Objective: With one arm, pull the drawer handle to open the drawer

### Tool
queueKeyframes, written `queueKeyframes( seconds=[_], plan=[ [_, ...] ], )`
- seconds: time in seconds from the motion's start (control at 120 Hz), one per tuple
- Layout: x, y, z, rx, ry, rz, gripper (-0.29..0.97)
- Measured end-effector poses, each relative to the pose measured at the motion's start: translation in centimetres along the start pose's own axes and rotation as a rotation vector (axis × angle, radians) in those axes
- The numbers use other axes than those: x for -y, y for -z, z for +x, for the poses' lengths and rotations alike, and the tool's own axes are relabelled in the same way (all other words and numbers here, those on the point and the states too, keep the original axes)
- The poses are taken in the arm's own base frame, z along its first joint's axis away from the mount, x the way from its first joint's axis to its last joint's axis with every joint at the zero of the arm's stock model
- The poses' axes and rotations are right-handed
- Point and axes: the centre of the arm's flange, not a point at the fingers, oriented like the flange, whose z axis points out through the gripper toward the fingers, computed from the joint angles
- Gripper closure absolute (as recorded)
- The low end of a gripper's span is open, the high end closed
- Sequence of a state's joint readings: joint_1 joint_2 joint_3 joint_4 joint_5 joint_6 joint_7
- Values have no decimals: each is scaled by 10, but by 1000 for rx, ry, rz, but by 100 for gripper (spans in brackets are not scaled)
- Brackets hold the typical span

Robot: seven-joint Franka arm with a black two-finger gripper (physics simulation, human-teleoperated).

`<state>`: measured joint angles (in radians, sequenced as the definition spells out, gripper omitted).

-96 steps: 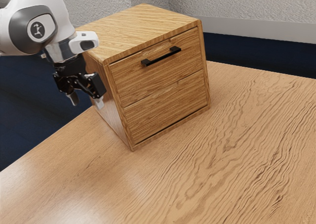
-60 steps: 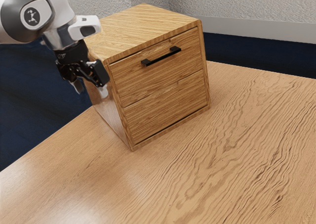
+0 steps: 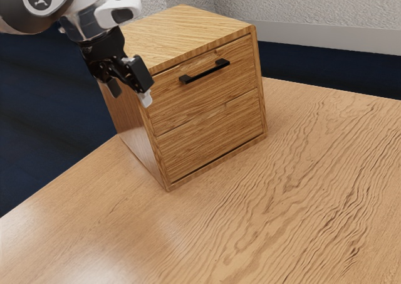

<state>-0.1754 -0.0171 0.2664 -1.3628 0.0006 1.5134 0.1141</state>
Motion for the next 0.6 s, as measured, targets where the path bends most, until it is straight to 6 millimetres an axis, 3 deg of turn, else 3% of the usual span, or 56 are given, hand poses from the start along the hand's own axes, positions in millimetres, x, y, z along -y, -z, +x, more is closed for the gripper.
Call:
queueKeyframes(
  seconds=[0.125, 0.3, 0.433, 0.6],
  plan=[
    [-21, -38, 21, 55, -79, 26, 0],
    [-51, -44, 27, 51, -177, -1, 0],
    [-42, -49, 31, 49, -186, -10, 0],
    [-24, -42, 35, 11, -189, 25, 0]
  ],
)
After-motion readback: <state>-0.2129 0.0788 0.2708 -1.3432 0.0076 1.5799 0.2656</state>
